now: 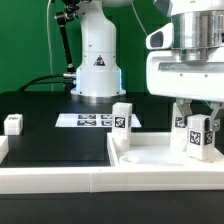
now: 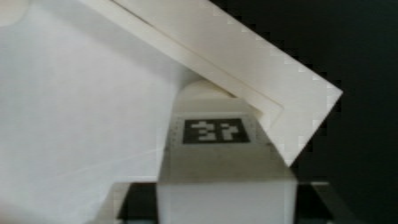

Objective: Assemble square table

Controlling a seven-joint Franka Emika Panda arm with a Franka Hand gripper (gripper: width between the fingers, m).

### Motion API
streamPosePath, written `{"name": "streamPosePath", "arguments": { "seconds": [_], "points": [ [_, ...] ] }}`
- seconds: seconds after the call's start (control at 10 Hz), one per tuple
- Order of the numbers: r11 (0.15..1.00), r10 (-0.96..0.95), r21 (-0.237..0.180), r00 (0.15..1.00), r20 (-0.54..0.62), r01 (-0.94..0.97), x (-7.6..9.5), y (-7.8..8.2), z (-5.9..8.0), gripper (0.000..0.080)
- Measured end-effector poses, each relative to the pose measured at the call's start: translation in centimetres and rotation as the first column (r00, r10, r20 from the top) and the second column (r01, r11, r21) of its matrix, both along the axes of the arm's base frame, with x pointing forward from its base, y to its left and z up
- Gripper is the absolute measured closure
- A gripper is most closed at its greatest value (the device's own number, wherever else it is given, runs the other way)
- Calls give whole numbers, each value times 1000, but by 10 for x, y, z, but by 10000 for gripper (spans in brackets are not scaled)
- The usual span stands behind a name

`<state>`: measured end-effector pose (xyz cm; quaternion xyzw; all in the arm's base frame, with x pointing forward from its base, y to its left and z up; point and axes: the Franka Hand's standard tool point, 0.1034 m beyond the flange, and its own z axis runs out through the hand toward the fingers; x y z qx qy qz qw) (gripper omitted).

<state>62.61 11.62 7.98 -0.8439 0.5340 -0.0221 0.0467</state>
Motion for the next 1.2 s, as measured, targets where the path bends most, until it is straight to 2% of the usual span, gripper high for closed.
{"name": "streamPosePath", "arguments": {
  "seconds": [0.2,0.5,0.8,1.0,1.1,1.2],
  "points": [
    [967,-255,21,967,-15,255,-1,1,0,509],
    [878,-476,41,879,-35,477,-1,2,-1,509],
    [719,-690,56,722,-56,692,1,7,0,509],
    [700,-709,60,702,-64,712,2,6,-1,509],
    [716,-693,61,718,-59,696,2,7,-1,453],
    [752,-654,59,755,-53,656,2,5,-1,453]
  ]
}}
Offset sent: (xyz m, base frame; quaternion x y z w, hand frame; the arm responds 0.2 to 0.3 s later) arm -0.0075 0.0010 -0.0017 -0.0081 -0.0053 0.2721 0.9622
